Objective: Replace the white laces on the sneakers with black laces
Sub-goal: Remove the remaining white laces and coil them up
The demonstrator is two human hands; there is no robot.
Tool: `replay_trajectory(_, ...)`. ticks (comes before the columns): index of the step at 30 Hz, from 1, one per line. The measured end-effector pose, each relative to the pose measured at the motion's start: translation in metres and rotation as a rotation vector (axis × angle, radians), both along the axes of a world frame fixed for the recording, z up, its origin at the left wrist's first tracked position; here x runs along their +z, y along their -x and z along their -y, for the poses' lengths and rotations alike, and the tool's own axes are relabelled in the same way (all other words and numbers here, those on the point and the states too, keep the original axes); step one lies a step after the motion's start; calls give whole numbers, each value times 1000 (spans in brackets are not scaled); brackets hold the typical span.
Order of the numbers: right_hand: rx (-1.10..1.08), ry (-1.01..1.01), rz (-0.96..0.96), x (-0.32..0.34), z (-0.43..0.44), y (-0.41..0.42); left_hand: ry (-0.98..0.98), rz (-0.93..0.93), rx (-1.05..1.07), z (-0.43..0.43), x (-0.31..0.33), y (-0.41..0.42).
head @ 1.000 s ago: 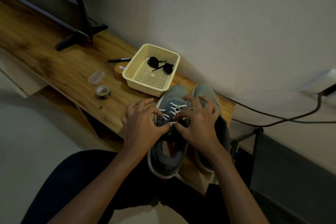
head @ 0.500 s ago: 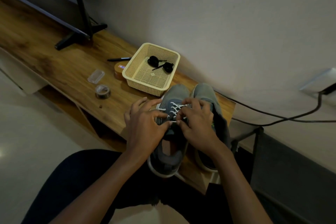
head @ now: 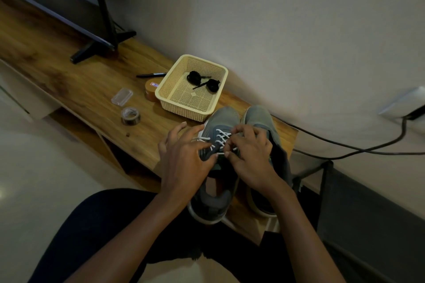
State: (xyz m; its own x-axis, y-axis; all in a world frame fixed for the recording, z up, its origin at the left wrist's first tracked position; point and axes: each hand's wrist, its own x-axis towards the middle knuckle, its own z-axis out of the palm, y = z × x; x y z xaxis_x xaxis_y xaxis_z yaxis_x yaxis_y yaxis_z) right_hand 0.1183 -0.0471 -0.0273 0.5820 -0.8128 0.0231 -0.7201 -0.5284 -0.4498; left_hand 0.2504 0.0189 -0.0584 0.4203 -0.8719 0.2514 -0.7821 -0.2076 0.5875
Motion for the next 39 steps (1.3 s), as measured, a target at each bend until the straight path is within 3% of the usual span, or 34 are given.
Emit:
replay_trajectory(12,-8,9,-32,0,0,-1,15,29,-13,0,-2,-1)
replay_trajectory(16,-25,7,-35,0,3,2,13,-50,9,1,-3,-1)
replay_trajectory(23,-208,22,228,13,14,23,-27,-127,38,1,0,-1)
replay_trajectory(26,-415,159,345,19,17,21,-70,-168,33,1,6,2)
replay_trajectory(30,-620,175,287,22,18,20,-231,-150,-74,7,14,5)
replay_trajectory(35,-357,201,43,12,1,8,-263,65,-163,30,17,18)
replay_trajectory(39,-285,210,-89,-4,-7,0,-198,110,-123,35,10,20)
